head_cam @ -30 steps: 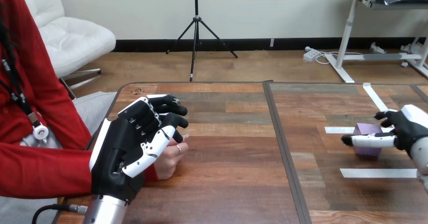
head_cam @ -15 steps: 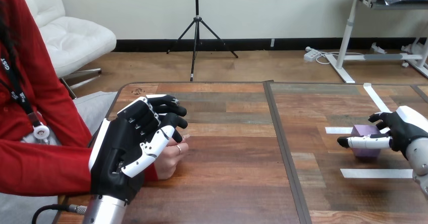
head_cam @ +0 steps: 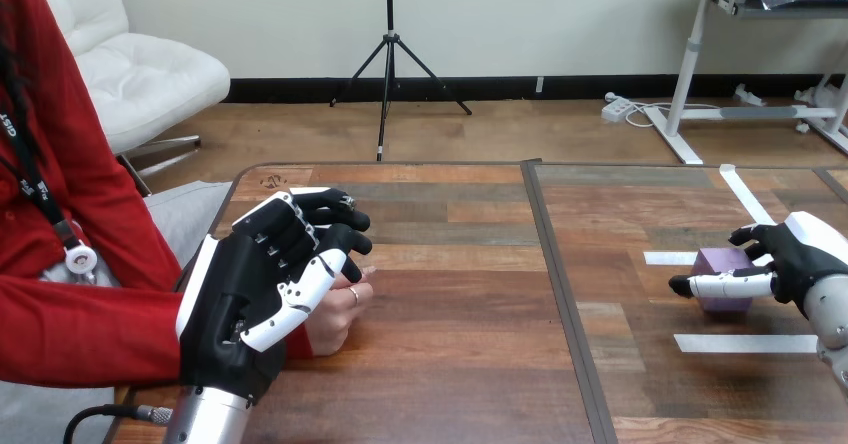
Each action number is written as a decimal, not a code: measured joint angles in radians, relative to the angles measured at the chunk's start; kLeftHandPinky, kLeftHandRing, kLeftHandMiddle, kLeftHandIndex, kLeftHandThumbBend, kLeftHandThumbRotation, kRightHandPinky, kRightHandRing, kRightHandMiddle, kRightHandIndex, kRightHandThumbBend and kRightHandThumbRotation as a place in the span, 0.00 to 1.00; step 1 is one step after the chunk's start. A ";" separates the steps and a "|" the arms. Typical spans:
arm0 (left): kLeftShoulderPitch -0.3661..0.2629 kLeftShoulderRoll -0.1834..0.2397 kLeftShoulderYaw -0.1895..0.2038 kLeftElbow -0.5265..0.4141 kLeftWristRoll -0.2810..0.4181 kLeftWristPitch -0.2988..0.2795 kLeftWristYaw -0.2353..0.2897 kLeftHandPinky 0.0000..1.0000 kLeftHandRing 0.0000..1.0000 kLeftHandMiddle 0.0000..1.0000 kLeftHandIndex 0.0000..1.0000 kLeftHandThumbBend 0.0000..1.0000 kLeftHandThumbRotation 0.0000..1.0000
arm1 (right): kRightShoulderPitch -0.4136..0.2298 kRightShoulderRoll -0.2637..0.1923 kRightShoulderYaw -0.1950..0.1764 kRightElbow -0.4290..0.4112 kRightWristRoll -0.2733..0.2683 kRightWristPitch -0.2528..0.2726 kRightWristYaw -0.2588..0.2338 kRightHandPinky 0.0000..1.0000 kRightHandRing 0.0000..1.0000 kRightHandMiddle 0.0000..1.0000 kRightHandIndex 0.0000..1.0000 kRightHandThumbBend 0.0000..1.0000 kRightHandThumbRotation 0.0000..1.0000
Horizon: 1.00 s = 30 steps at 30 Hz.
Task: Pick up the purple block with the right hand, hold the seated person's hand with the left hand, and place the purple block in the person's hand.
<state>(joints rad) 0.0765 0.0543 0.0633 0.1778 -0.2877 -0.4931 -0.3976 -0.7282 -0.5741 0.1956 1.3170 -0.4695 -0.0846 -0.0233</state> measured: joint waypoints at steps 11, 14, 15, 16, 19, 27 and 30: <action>0.000 0.000 0.000 0.000 -0.017 0.000 -0.013 0.37 0.53 0.56 0.55 0.45 0.16 | 0.000 0.004 0.007 0.001 -0.005 -0.001 -0.008 0.67 0.79 0.84 0.83 0.92 0.35; 0.000 0.000 0.001 0.000 -0.017 0.000 -0.013 0.37 0.53 0.56 0.55 0.45 0.16 | 0.000 0.006 0.008 0.001 -0.005 -0.001 -0.008 0.67 0.78 0.83 0.82 0.90 0.31; 0.000 0.000 0.001 0.000 -0.017 0.000 -0.013 0.37 0.53 0.56 0.55 0.45 0.16 | 0.000 0.007 0.008 0.001 -0.004 -0.001 -0.009 0.67 0.78 0.83 0.82 0.89 0.30; 0.000 0.000 0.002 0.000 -0.017 0.000 -0.013 0.37 0.52 0.56 0.55 0.45 0.16 | 0.000 0.008 0.008 0.001 -0.004 -0.001 -0.009 0.66 0.77 0.82 0.81 0.89 0.28; 0.000 0.000 0.003 0.000 -0.017 0.000 -0.012 0.37 0.52 0.56 0.55 0.45 0.16 | 0.000 0.011 0.008 0.001 -0.004 -0.001 -0.010 0.65 0.76 0.81 0.80 0.87 0.22; 0.000 0.000 0.011 0.000 -0.015 0.000 -0.006 0.36 0.52 0.55 0.55 0.45 0.16 | 0.000 0.020 0.008 0.001 0.001 -0.011 -0.013 0.62 0.71 0.76 0.75 0.83 0.09; 0.000 0.001 0.014 0.000 -0.014 0.000 -0.002 0.36 0.52 0.55 0.55 0.45 0.16 | 0.000 0.021 0.008 0.001 0.001 -0.021 -0.015 0.61 0.69 0.74 0.74 0.83 0.06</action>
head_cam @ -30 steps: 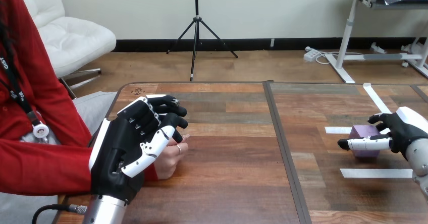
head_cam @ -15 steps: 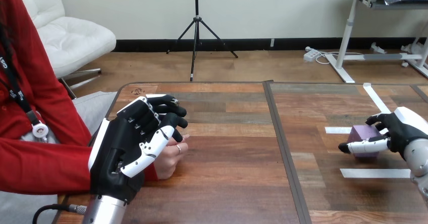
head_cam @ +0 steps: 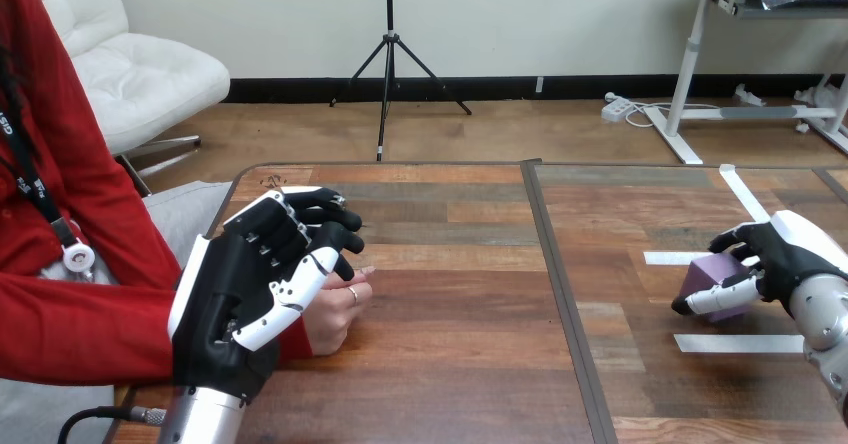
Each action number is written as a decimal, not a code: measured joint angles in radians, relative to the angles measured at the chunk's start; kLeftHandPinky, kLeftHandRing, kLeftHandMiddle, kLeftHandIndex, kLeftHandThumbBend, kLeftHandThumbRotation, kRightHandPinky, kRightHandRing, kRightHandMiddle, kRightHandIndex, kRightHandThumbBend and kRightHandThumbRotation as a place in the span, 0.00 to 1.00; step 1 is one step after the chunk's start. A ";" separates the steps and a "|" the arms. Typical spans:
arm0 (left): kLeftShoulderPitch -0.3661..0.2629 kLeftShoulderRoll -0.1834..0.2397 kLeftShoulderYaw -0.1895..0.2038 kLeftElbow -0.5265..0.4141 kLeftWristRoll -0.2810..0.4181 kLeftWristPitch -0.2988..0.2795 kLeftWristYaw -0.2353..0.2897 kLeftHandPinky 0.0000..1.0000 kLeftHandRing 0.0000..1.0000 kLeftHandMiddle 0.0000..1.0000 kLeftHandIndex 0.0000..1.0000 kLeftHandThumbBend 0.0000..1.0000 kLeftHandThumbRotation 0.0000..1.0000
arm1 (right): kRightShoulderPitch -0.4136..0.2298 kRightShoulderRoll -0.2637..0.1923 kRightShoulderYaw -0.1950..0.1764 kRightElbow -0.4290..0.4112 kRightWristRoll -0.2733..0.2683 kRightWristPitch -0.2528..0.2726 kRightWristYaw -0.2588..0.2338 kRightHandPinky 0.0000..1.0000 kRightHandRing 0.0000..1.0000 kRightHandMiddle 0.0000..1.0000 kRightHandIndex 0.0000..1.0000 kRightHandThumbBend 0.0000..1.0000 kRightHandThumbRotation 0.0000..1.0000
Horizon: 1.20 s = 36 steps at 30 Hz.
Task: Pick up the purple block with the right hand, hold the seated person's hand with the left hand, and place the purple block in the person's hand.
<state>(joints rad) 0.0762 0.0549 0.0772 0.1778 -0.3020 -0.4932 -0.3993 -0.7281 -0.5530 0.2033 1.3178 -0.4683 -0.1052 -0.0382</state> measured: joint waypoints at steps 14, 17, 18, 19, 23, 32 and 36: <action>0.000 0.000 0.013 0.000 0.009 0.000 0.011 0.35 0.51 0.55 0.54 0.45 0.17 | 0.000 0.002 -0.002 0.000 0.000 -0.009 -0.040 0.54 0.58 0.64 0.65 0.79 0.00; 0.000 0.000 0.015 0.000 0.016 0.000 0.015 0.35 0.51 0.55 0.54 0.45 0.18 | 0.000 0.002 -0.002 0.001 0.001 -0.009 -0.044 0.53 0.57 0.62 0.63 0.77 0.00; 0.000 0.000 0.015 0.000 0.018 0.000 0.016 0.35 0.51 0.55 0.54 0.45 0.18 | 0.000 0.002 -0.002 0.001 0.001 -0.009 -0.045 0.53 0.57 0.62 0.63 0.77 0.00; 0.000 0.000 0.015 0.000 0.019 0.000 0.017 0.35 0.51 0.55 0.54 0.45 0.18 | 0.000 0.002 -0.003 0.002 0.001 -0.009 -0.046 0.52 0.56 0.61 0.62 0.77 0.00; 0.000 0.000 0.015 0.000 0.025 0.000 0.022 0.36 0.51 0.55 0.54 0.43 0.17 | 0.000 0.002 -0.004 0.002 0.001 -0.009 -0.051 0.50 0.54 0.58 0.60 0.74 0.00; 0.000 0.000 0.016 -0.001 0.026 0.000 0.024 0.36 0.51 0.55 0.54 0.41 0.16 | 0.000 0.002 -0.003 0.002 0.000 -0.010 -0.077 0.49 0.52 0.56 0.55 0.71 0.00; 0.000 0.001 0.017 -0.001 0.026 0.000 0.024 0.35 0.51 0.55 0.54 0.41 0.16 | 0.000 0.002 -0.003 0.002 -0.001 -0.010 -0.084 0.51 0.53 0.56 0.54 0.71 0.00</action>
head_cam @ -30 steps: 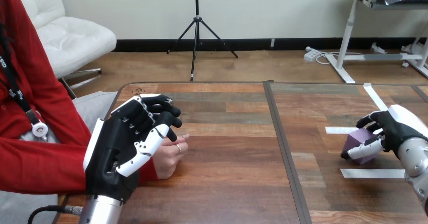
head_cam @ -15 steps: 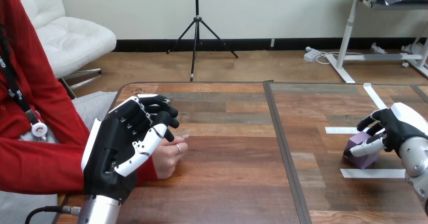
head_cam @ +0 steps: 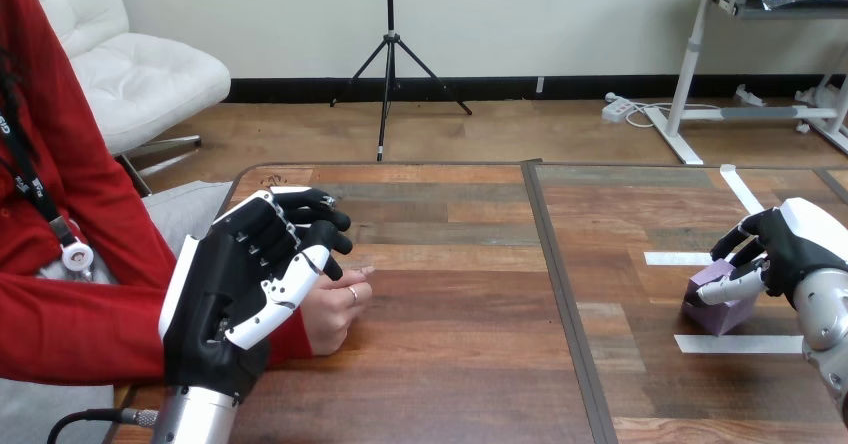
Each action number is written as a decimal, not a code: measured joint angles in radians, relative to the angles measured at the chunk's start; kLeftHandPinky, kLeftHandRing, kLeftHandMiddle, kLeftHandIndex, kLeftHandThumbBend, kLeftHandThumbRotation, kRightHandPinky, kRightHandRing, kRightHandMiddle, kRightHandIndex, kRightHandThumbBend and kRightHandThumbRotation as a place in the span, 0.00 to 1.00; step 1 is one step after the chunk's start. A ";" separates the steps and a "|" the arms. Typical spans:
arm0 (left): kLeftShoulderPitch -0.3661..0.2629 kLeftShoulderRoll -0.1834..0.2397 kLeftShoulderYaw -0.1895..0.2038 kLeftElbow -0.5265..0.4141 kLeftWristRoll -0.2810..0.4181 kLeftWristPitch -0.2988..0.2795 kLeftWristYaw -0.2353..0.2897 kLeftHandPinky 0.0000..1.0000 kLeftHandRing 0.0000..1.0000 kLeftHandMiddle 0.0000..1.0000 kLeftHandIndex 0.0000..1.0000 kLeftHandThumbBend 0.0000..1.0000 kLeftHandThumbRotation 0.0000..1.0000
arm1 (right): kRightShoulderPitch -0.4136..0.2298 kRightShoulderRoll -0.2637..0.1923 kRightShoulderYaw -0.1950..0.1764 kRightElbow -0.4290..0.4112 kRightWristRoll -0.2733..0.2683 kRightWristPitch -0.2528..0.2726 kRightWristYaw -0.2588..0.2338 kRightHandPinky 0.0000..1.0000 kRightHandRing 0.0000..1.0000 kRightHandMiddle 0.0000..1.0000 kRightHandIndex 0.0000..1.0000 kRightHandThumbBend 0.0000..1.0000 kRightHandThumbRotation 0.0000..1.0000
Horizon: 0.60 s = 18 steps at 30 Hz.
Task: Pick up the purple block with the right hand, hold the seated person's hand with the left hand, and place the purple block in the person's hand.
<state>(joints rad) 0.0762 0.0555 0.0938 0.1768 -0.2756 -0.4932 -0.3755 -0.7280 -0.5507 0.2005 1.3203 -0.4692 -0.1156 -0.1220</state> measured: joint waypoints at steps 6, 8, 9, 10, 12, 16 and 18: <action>0.000 0.004 0.004 0.000 0.000 0.000 0.009 0.35 0.50 0.55 0.53 0.43 0.15 | 0.000 0.000 0.000 0.000 0.000 -0.003 -0.007 0.54 0.52 0.55 0.51 0.75 0.00; 0.000 0.005 0.005 0.000 0.000 0.000 0.010 0.36 0.50 0.55 0.53 0.43 0.15 | 0.000 0.000 0.000 0.000 0.000 -0.003 -0.007 0.54 0.51 0.54 0.51 0.76 0.00; 0.000 0.006 0.006 0.000 0.000 0.000 0.010 0.36 0.50 0.55 0.53 0.43 0.15 | 0.000 0.000 0.000 0.000 0.000 -0.003 -0.007 0.54 0.51 0.54 0.50 0.76 0.00; 0.000 0.006 0.006 0.000 0.000 0.000 0.011 0.36 0.51 0.55 0.53 0.44 0.15 | 0.000 0.000 0.000 0.000 0.000 -0.003 -0.007 0.53 0.51 0.54 0.50 0.77 0.00; 0.000 0.007 0.007 0.000 0.000 0.000 0.013 0.36 0.51 0.55 0.53 0.44 0.15 | 0.000 0.000 0.000 0.000 0.000 -0.003 -0.007 0.53 0.51 0.54 0.50 0.78 0.00; -0.001 0.008 0.010 0.000 -0.001 0.000 0.018 0.36 0.51 0.54 0.52 0.45 0.15 | 0.000 0.000 0.000 0.000 0.000 -0.004 -0.007 0.52 0.50 0.53 0.49 0.80 0.00; -0.001 0.008 0.012 0.000 -0.001 0.000 0.018 0.36 0.51 0.54 0.52 0.45 0.15 | 0.000 0.000 0.000 0.000 0.000 -0.004 -0.008 0.51 0.50 0.53 0.48 0.80 0.00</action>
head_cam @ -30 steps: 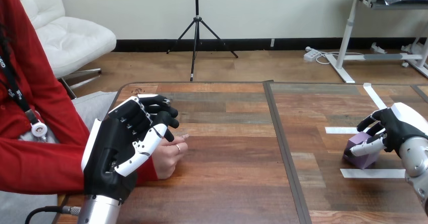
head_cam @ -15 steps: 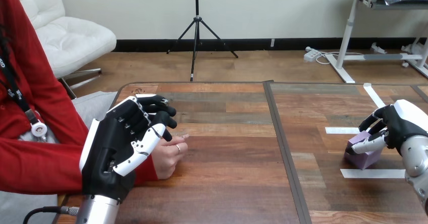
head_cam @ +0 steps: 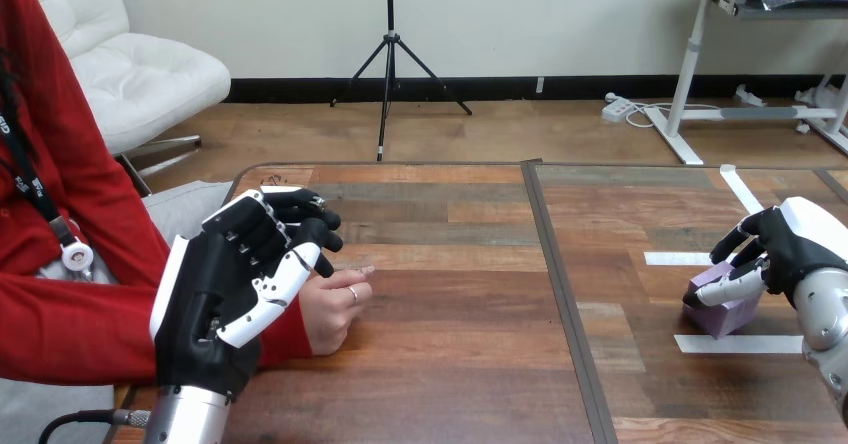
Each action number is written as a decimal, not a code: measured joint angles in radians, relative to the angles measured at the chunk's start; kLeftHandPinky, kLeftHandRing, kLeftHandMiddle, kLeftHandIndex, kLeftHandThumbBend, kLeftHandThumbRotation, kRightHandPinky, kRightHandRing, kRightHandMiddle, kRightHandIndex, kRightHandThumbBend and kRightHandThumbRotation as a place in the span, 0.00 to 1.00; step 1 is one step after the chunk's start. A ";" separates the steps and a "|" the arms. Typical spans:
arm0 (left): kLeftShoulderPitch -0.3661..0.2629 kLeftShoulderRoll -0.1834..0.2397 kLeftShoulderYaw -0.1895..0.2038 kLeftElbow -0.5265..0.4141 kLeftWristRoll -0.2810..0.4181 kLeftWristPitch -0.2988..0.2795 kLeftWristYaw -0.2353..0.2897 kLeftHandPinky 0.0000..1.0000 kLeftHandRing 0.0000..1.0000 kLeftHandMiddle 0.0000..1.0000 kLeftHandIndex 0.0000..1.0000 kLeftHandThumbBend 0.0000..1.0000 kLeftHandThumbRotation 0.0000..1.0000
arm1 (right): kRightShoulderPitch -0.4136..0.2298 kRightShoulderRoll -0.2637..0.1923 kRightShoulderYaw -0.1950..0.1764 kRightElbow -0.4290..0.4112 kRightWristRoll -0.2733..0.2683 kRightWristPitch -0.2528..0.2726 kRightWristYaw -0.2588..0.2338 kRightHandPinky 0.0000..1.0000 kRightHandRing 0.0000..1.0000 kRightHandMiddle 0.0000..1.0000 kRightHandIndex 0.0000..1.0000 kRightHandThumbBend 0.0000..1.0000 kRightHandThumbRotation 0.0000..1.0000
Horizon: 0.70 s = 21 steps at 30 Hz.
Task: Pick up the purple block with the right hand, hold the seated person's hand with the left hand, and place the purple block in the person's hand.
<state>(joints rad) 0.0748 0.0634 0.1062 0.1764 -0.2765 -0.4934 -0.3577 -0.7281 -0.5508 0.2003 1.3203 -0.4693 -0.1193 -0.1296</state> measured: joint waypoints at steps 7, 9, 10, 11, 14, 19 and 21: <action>-0.003 0.000 0.009 0.000 0.000 0.000 0.000 0.36 0.50 0.54 0.52 0.46 0.15 | 0.000 0.000 0.000 0.000 0.000 0.000 0.000 0.50 0.50 0.53 0.48 0.80 0.00; -0.004 0.000 0.012 0.000 0.000 0.000 0.000 0.36 0.50 0.54 0.52 0.46 0.15 | 0.000 0.000 0.000 0.000 0.000 0.000 0.000 0.50 0.50 0.53 0.48 0.81 0.00; -0.004 0.000 0.013 0.000 0.000 -0.001 0.000 0.36 0.50 0.54 0.52 0.46 0.15 | 0.000 0.000 0.000 0.000 0.000 0.000 0.000 0.50 0.50 0.53 0.48 0.81 0.00; -0.005 0.000 0.014 0.000 0.000 -0.001 0.001 0.36 0.50 0.53 0.52 0.46 0.15 | 0.000 0.000 0.000 0.000 0.000 0.000 0.000 0.49 0.49 0.53 0.48 0.81 0.00; -0.006 0.001 0.018 0.000 0.001 -0.002 0.001 0.36 0.50 0.53 0.52 0.47 0.16 | 0.000 0.000 0.000 0.000 0.000 0.000 0.000 0.49 0.49 0.52 0.48 0.81 0.00; -0.006 0.002 0.025 0.000 0.031 -0.022 0.011 0.36 0.49 0.53 0.52 0.47 0.19 | 0.000 0.000 0.000 0.000 0.000 -0.007 -0.003 0.48 0.48 0.52 0.48 0.82 0.00; -0.006 0.005 0.028 0.001 0.064 -0.044 0.024 0.36 0.49 0.53 0.52 0.46 0.20 | 0.000 0.000 0.000 0.000 0.000 -0.012 -0.003 0.48 0.48 0.52 0.48 0.81 0.00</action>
<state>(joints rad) 0.0687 0.0681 0.1347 0.1773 -0.2124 -0.5377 -0.3339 -0.7278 -0.5510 0.2001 1.3203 -0.4690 -0.1314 -0.1330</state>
